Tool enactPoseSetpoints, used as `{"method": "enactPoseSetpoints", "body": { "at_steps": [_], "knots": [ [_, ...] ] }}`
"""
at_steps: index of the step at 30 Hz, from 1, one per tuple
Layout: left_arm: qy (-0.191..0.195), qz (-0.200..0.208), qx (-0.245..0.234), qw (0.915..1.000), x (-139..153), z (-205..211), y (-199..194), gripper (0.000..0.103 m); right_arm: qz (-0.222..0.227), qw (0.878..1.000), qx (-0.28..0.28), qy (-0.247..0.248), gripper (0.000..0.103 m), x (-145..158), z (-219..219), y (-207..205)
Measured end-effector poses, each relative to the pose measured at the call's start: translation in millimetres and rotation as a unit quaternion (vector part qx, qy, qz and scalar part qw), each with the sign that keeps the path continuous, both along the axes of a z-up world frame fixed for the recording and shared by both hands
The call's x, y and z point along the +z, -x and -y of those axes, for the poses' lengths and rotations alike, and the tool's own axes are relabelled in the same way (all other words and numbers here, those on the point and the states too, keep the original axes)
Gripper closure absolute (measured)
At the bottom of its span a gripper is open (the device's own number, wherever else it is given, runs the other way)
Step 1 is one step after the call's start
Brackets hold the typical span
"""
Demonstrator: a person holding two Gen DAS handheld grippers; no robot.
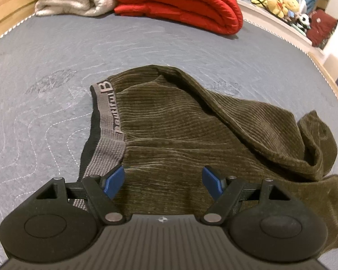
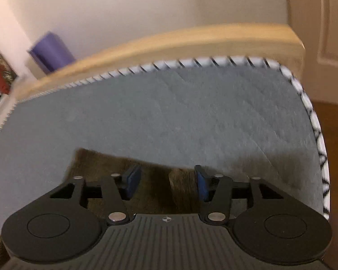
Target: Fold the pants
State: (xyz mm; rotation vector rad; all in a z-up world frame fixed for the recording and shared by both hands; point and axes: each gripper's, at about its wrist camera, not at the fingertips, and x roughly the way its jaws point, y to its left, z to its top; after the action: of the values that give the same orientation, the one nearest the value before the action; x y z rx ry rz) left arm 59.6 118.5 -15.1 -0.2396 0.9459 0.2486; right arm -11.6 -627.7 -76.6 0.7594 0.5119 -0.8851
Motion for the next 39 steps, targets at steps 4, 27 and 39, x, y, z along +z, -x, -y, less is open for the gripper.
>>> {"method": "enactPoseSetpoints", "body": {
  "at_steps": [4, 27, 39],
  "knots": [
    [0.023, -0.006, 0.002, 0.9997, 3, -31, -4, 0.023, 0.066, 0.993, 0.090, 0.041, 0.035, 38, -32, -14],
    [0.125, -0.082, -0.034, 0.9881, -71, -122, -8, 0.019, 0.011, 0.511, 0.836, 0.199, 0.022, 20, -510, 4],
    [0.055, -0.063, -0.119, 0.9894, -64, -95, 6, 0.076, -0.040, 0.417, 0.880, 0.224, 0.046, -11, -547, 27]
  ]
}}
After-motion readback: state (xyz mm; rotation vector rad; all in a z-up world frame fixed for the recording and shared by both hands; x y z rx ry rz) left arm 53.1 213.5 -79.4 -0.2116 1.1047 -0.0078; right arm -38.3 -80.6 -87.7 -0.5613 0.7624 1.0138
